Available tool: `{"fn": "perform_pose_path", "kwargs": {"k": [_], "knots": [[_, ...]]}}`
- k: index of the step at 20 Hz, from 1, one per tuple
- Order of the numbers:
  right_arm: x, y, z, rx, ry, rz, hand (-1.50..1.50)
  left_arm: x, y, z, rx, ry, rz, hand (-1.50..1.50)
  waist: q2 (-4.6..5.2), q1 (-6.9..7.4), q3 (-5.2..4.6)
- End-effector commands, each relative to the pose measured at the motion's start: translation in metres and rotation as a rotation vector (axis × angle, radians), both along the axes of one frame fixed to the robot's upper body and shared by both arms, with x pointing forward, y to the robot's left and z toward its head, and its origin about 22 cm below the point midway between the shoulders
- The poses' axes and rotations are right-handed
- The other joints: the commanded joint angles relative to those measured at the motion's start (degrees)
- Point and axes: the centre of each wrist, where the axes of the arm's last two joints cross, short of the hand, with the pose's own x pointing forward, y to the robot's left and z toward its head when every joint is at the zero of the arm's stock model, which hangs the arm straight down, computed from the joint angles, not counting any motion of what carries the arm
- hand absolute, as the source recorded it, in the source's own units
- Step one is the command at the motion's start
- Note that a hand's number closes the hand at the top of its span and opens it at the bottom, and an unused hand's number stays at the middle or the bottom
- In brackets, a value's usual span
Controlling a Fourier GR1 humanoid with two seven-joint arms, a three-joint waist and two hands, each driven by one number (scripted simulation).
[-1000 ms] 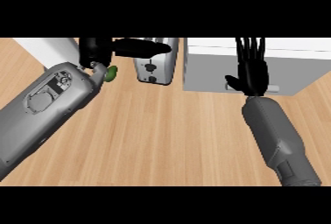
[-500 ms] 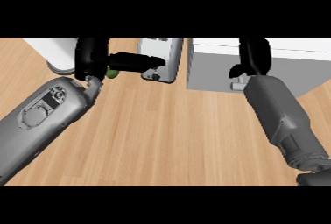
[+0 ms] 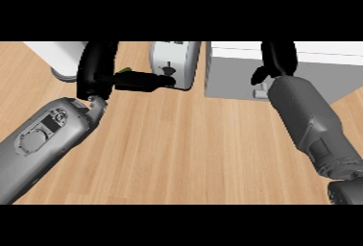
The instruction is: Pick up the can, place it into the drawer and close the drawer
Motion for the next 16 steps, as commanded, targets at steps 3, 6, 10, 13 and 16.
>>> {"fn": "perform_pose_path", "kwargs": {"k": [3, 6, 10, 13, 16], "knots": [[0.011, 0.038, 0.029, 0.257, -0.104, 0.097, -1.50, -0.005, 0.007, -0.001, -0.003, 0.007, -0.012, -1.50, 0.22, 1.74, 0.21], [0.011, 0.041, 0.031, 0.368, -0.105, 0.102, -1.50, -0.009, 0.010, -0.009, 0.001, -0.001, -0.009, -1.50, 0.12, 1.63, 0.19], [0.009, 0.048, 0.027, 0.504, -0.124, 0.177, -1.50, -0.010, 0.012, -0.015, -0.009, 0.013, 0.015, -1.50, -0.40, -0.27, 0.17], [0.013, 0.046, 0.038, 0.619, -0.126, 0.210, -1.50, -0.009, 0.015, -0.012, 0.001, 0.007, 0.026, -1.50, -0.33, -0.46, 0.17], [0.012, 0.056, 0.035, 0.795, -0.089, 0.225, -1.50, -0.012, 0.024, -0.017, -0.008, 0.012, 0.041, -1.50, -0.94, -1.41, 0.07]]}}
